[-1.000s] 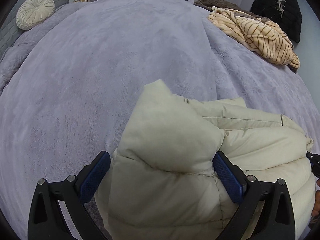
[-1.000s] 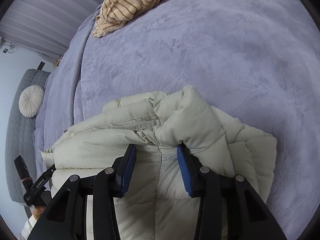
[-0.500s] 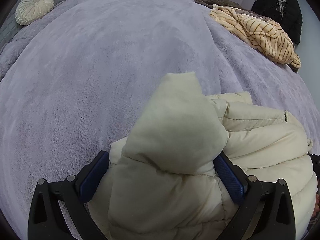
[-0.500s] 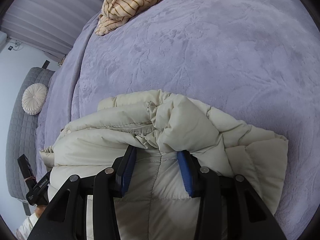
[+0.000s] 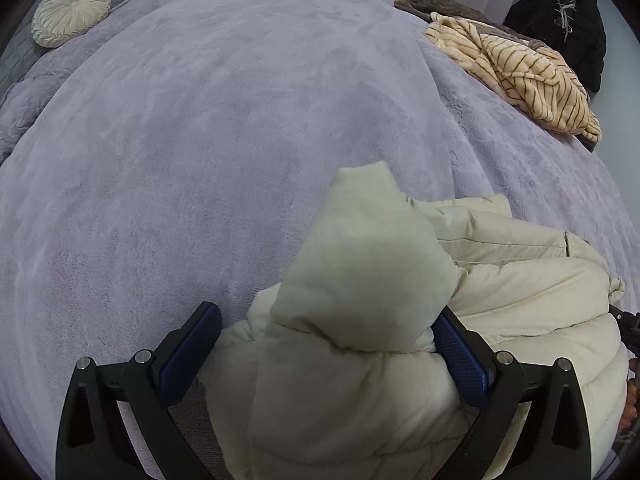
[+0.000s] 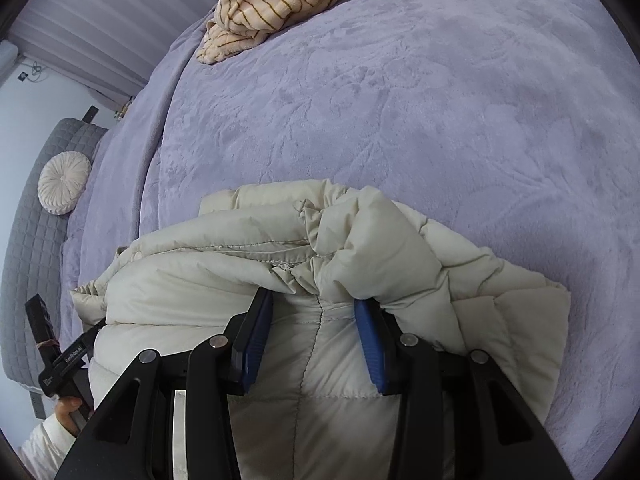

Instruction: Fold large clothes

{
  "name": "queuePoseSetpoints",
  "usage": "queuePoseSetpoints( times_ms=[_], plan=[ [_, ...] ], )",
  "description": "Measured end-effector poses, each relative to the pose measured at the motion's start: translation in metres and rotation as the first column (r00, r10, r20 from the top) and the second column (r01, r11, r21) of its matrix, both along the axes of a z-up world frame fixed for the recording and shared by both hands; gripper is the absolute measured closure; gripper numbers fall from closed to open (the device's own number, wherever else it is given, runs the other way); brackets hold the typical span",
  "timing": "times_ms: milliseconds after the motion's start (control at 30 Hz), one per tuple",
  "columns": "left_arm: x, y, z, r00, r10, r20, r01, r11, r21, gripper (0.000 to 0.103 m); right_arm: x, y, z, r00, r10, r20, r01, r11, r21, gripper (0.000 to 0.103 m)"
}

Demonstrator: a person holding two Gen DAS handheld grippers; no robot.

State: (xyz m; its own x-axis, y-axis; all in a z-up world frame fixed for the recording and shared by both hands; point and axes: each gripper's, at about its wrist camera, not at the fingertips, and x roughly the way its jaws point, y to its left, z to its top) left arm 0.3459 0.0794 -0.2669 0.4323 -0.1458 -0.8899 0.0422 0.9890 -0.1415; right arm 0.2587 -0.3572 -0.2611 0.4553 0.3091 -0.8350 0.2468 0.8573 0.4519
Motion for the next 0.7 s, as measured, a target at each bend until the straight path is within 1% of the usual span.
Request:
queuePoseSetpoints(
  times_ms=[100, 167, 233, 400, 467, 533, 600, 633, 667, 700],
  plan=[
    [-0.002, 0.008, 0.007, 1.0, 0.005, 0.006, -0.005, 1.0, 0.001, 0.0, 0.001, 0.0, 0.004, 1.0, 0.001, -0.004, -0.001, 1.0, -0.011, 0.058],
    [-0.004, 0.011, 0.012, 1.0, 0.01, 0.017, -0.011, 1.0, 0.025, 0.0, 0.002, 0.001, 0.007, 1.0, 0.0, -0.007, 0.0, 1.0, -0.016, 0.058],
    [-0.007, 0.017, 0.018, 1.0, 0.023, 0.016, -0.023, 1.0, 0.019, 0.0, 0.003, 0.003, 0.009, 1.0, 0.007, -0.013, -0.008, 0.999, -0.033, 0.058],
    [-0.018, 0.039, 0.056, 0.996, 0.066, 0.068, -0.065, 0.998, -0.014, 0.0, 0.002, 0.004, 0.021, 1.0, -0.005, -0.027, 0.004, 0.999, -0.046, 0.055],
    [-0.023, 0.04, 0.069, 0.995, 0.053, 0.089, -0.053, 0.999, -0.004, 0.0, 0.001, 0.004, 0.032, 1.0, -0.013, -0.021, 0.012, 0.999, -0.044, 0.055],
    [-0.027, 0.034, 0.075, 0.995, 0.014, 0.098, -0.016, 1.0, 0.026, 0.0, -0.004, 0.006, 0.05, 1.0, -0.018, 0.013, 0.018, 1.0, -0.024, 0.055],
    [-0.03, 0.027, 0.067, 0.996, -0.011, 0.089, 0.003, 0.996, 0.088, 0.0, -0.012, 0.015, 0.069, 0.998, -0.008, 0.055, 0.008, 1.0, 0.003, 0.055],
    [-0.028, 0.024, 0.056, 0.998, -0.003, 0.064, -0.005, 0.992, 0.126, 0.0, -0.016, 0.024, 0.077, 0.997, 0.011, 0.072, -0.013, 1.0, 0.025, 0.055],
    [-0.025, 0.025, 0.043, 1.0, 0.015, 0.026, -0.019, 0.99, 0.138, 0.0, -0.02, 0.034, 0.081, 0.996, 0.044, 0.08, -0.048, 0.998, 0.043, 0.055],
    [-0.022, 0.027, 0.03, 0.999, 0.039, -0.008, -0.037, 0.991, 0.128, 0.0, -0.022, 0.047, 0.082, 0.993, 0.081, 0.083, -0.085, 0.995, 0.047, 0.055]
  ],
)
